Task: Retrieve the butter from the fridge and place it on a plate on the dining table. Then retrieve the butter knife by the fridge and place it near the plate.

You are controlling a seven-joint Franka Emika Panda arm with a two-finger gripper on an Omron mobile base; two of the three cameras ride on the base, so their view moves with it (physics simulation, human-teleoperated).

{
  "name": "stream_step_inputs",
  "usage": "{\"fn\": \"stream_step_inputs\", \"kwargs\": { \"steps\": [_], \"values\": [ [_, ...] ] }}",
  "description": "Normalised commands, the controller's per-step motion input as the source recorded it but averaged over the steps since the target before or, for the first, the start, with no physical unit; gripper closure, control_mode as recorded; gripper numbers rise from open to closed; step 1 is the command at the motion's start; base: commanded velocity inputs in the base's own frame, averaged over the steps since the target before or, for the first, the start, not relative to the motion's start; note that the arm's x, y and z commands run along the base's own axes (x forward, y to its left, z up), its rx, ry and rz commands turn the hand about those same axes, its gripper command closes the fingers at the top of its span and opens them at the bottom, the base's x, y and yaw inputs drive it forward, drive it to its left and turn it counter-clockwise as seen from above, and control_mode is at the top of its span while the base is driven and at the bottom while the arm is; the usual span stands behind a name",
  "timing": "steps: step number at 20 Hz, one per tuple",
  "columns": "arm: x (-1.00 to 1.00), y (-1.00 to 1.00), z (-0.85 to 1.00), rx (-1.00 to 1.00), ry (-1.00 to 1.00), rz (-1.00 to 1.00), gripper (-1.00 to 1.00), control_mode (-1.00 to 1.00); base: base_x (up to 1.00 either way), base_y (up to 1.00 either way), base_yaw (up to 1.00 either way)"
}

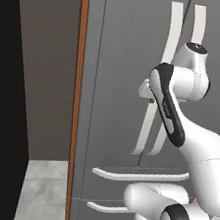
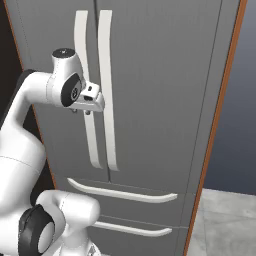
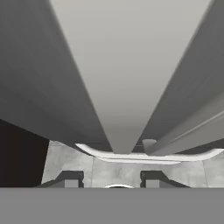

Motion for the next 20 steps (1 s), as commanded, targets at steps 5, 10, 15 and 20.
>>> {"fn": "stream_step_inputs", "kwargs": {
  "steps": [5, 10, 15, 20],
  "values": [
    [0.00, 0.00, 0.00, 0.00, 0.00, 0.00, -1.00, 1.00, 0.00, 0.00, 0.00],
    [0.00, 0.00, 0.00, 0.00, 0.00, 0.00, -1.00, 1.00, -0.22, -0.03, 0.00],
    [0.00, 0.00, 0.00, 0.00, 0.00, 0.00, -1.00, 1.00, -0.37, -0.07, 0.00],
    [0.00, 0.00, 0.00, 0.00, 0.00, 0.00, -1.00, 1.00, -0.47, -0.28, 0.00]
  ]
}}
